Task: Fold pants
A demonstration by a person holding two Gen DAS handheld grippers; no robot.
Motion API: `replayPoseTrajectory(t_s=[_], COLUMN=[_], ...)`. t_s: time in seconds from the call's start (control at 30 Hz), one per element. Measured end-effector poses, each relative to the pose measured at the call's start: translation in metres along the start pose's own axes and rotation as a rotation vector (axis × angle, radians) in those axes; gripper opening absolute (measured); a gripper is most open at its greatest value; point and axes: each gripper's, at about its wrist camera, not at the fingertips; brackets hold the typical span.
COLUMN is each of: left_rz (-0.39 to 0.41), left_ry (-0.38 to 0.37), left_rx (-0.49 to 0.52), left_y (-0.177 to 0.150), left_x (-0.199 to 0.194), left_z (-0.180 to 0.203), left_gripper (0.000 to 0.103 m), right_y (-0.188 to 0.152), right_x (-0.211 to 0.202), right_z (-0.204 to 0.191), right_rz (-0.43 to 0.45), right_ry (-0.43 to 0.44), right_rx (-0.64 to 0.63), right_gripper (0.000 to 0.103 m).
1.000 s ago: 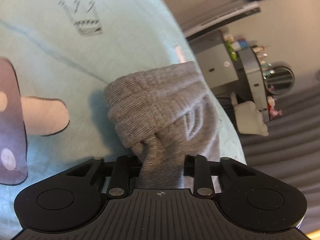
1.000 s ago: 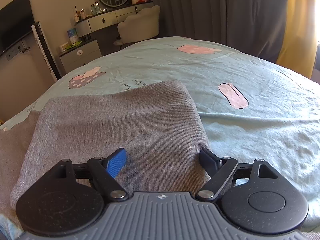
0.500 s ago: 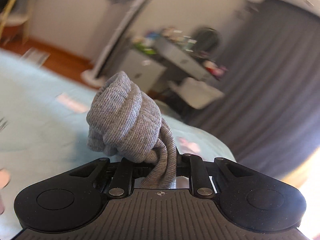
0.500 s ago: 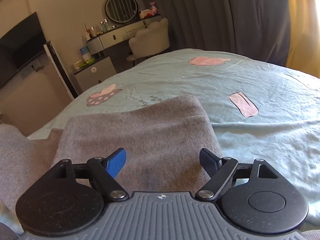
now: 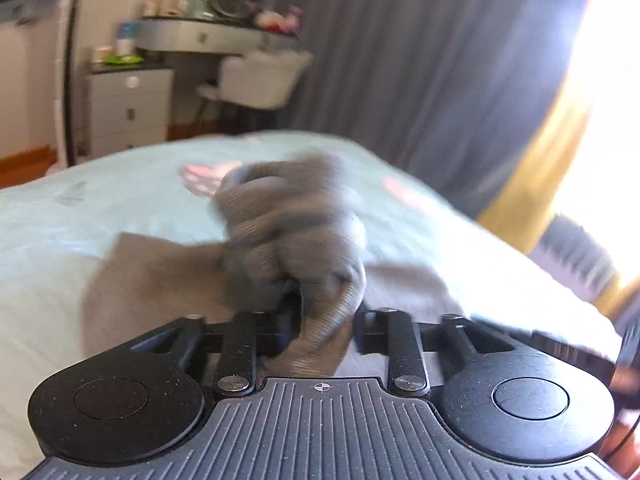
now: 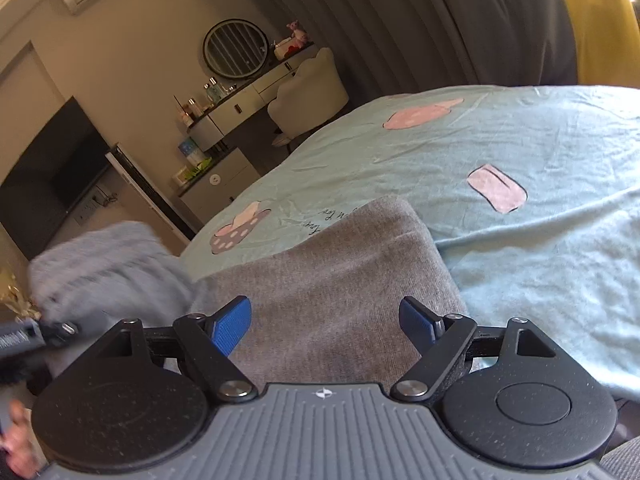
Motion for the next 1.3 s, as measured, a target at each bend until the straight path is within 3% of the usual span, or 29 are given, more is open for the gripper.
replayPoseTrajectory(t_s=[0.1,0.2,0.3,0.4,0.5,0.57,0.67,0.77,1.03,1.07,1.2,1.3], left_rz=[-0.056,-0.058,-0.047,-0.065,-0.122,-0.143,-0.17,-0.168,-0.202,-0.202,-0.207,-0.208], left_ry=[-0.075,-0.123,-0.104,0.016,0.216,0.285,0.289,0.286,0.287,0.287,0.283,0.275], left_rx=[0.066,0.077,0.019,-0.077,-0.168,-0.235,-0.399,-0.477,-0.454,-0.458,-0.482,-0.499], left_y=[-0.011,-0.023,-0.024,-0.023,-0.02,-0.025,-0.031,-0.035,-0.039,-0.039,-0.041,-0.042], left_x=[0.008,-0.002,-0.014,-0.023,-0.016,-0.017,-0.014,-0.011,-0.004,-0.004,-0.006,-0.005], left_z=[0.022,0.03,0.012,-0.031,-0.081,-0.107,-0.136,-0.145,-0.134,-0.134,-0.137,-0.139], left_gripper=[0.069,0.074,0.084,0.085,0.085,0.085,0.085,0.086,0.086,0.086,0.085,0.085], right_y=[-0.001,-0.002,-0.001,-0.001,0.001,0.002,0.006,0.008,0.015,0.016,0.013,0.01], right_x=[0.004,0.006,0.007,0.011,0.025,0.038,0.06,0.083,0.124,0.127,0.137,0.142], right_z=[0.001,0.003,0.003,0.0,-0.005,-0.008,-0.004,0.001,0.007,0.006,0.008,0.01], right_rz=[-0.02,-0.033,-0.047,-0.085,-0.156,-0.198,-0.272,-0.339,-0.444,-0.45,-0.474,-0.471], right_ry=[-0.003,0.003,0.035,0.08,0.146,0.156,0.186,0.177,0.222,0.232,0.268,0.289], right_rx=[-0.013,-0.002,0.008,0.018,0.035,0.053,0.128,0.179,0.3,0.308,0.334,0.376], right_gripper=[0.082,0.082,0.082,0.082,0.082,0.082,0.082,0.082,0.083,0.081,0.054,0.058])
Point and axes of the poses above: each gripper's, at about its wrist camera, not at the fingertips, and x roughly the way its jaws point, z to its right, y to its top, and after that the axes turned 8 degrees about y, right-handed
